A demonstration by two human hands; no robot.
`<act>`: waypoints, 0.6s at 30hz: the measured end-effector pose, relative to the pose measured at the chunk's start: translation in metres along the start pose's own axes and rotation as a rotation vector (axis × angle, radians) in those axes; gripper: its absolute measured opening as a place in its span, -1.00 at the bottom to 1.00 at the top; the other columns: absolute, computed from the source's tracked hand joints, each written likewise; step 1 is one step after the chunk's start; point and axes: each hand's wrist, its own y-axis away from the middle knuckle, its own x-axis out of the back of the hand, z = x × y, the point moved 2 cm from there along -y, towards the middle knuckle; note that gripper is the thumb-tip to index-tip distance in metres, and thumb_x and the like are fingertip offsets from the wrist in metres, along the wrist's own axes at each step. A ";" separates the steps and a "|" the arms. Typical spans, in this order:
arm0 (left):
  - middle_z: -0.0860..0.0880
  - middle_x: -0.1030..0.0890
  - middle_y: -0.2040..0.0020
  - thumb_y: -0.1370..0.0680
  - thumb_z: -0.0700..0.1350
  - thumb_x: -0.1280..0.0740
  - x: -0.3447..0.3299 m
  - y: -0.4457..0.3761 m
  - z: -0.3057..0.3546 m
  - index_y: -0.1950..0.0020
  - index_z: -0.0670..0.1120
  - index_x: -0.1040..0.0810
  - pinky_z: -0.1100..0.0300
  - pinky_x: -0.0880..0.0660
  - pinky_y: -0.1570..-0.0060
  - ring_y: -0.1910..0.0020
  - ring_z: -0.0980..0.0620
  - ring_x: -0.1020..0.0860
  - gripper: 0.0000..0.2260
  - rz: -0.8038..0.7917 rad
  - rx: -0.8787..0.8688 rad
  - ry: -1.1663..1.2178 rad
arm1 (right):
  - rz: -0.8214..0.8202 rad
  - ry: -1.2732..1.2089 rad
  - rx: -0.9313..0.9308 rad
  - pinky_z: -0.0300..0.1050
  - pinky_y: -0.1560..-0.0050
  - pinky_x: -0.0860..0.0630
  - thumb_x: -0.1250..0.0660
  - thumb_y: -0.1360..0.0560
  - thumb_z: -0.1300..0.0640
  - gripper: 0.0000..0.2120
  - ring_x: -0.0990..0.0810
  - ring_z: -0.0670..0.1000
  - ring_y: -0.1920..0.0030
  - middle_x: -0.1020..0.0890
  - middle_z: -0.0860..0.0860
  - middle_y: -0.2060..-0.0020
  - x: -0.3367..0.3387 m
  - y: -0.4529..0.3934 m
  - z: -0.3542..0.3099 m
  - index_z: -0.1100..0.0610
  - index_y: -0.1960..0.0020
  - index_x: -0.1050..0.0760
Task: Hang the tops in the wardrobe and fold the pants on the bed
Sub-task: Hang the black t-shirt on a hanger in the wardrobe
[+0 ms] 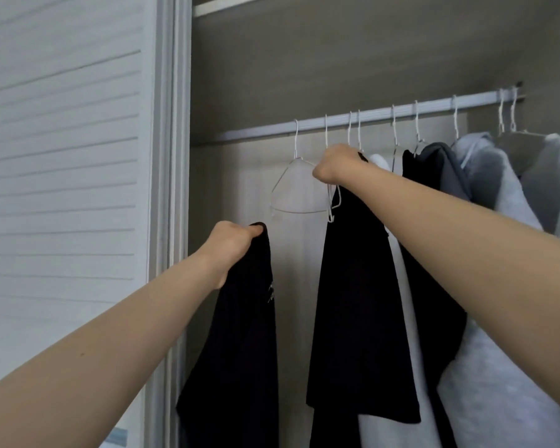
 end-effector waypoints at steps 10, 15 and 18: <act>-0.19 -0.64 -0.03 -0.59 0.01 -0.33 0.004 -0.015 -0.023 -0.17 -0.26 -0.55 0.18 -0.53 0.15 0.03 -0.15 -0.62 -0.66 -0.018 0.028 -0.033 | -0.286 -0.434 -0.169 0.26 -0.19 -0.46 -0.04 -0.56 0.33 -0.70 -0.50 0.30 -0.19 -0.46 0.28 -0.16 -0.024 -0.008 0.019 0.38 -0.26 -0.31; -0.20 -0.64 -0.04 -0.58 0.00 -0.34 0.000 -0.021 -0.030 -0.17 -0.25 -0.55 0.08 -0.55 -0.08 0.01 -0.17 -0.63 -0.67 -0.025 0.027 -0.036 | -0.313 -0.791 -0.248 0.38 -0.25 -0.30 -0.08 -0.62 0.26 -0.53 -0.24 0.36 -0.41 -0.25 0.27 -0.43 -0.021 -0.015 0.029 0.31 -0.49 -0.07; -0.21 -0.64 -0.04 -0.57 0.00 -0.35 -0.002 -0.023 -0.033 -0.16 -0.25 -0.55 0.06 -0.56 -0.08 0.01 -0.18 -0.63 -0.67 -0.028 0.041 -0.027 | -0.243 -0.817 -0.228 0.24 -0.17 -0.36 -0.15 -0.63 0.17 -0.57 -0.38 0.25 -0.34 -0.40 0.19 -0.33 -0.019 -0.016 0.031 0.29 -0.45 -0.20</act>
